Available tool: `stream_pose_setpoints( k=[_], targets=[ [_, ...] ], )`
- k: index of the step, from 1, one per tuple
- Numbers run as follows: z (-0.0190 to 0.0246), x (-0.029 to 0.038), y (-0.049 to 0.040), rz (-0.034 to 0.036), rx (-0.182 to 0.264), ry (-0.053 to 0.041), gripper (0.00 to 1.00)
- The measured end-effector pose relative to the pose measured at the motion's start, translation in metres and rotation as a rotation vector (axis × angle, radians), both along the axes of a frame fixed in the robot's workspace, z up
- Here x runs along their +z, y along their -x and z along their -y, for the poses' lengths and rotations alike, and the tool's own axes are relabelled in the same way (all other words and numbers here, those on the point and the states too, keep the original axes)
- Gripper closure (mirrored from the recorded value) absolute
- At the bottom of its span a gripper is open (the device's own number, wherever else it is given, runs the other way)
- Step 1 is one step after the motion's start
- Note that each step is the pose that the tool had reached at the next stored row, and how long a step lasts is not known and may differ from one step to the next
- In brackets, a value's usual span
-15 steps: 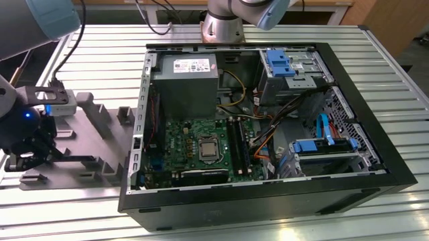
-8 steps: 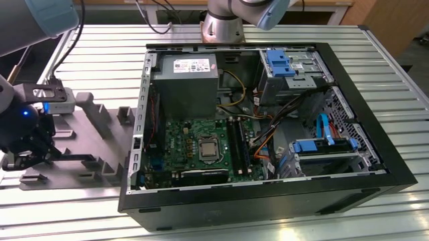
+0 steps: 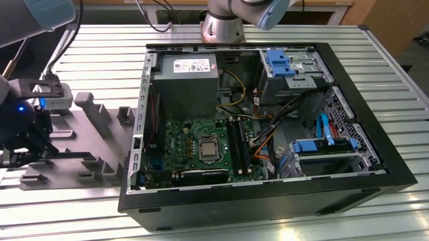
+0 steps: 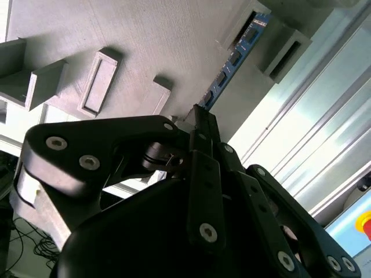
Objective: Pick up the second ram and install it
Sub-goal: 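Pick up the second ram and move it above second insertion slot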
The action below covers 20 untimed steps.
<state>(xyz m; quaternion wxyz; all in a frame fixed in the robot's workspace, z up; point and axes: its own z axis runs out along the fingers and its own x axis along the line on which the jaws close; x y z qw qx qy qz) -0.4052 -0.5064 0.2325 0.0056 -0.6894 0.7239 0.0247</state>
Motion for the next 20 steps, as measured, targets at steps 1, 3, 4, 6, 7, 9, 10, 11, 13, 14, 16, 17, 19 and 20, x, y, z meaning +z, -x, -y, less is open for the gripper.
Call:
stream_pose_setpoints(
  k=[1,3,4,6,7,9,10,11,13,14,16,17,19,20],
  targets=[
    [0.0,0.0017,0.0,0.0,0.0,0.0,0.89],
    [0.0,0.0057,0.0,0.0001,0.001,0.0,0.89],
    [0.0,0.0078,0.0,0.0001,0.001,-0.0001,0.89],
    [0.0,0.0123,0.0,0.0,0.001,0.0,0.89],
    [0.0,0.0145,0.0,0.0001,0.001,0.0,0.89],
    [0.0,0.0186,0.0,0.0001,0.001,0.0,0.89],
    [0.0,0.0204,0.0,0.0001,0.001,0.0,0.89],
    [0.0,0.0225,0.0,0.0001,0.002,-0.0001,0.89],
    [0.0,0.0266,0.0,0.0,0.002,0.0,0.89],
    [0.0,0.0287,0.0,0.0,0.002,0.0,0.89],
    [0.0,0.033,0.0,0.0,0.002,0.0,0.89],
    [0.0,0.0353,0.0,0.0001,0.002,-0.0001,0.89],
    [0.0,0.0397,0.0,0.0001,0.002,-0.0001,0.89],
    [0.0,0.0419,0.0,0.0,0.003,0.0,0.89]
  ],
)
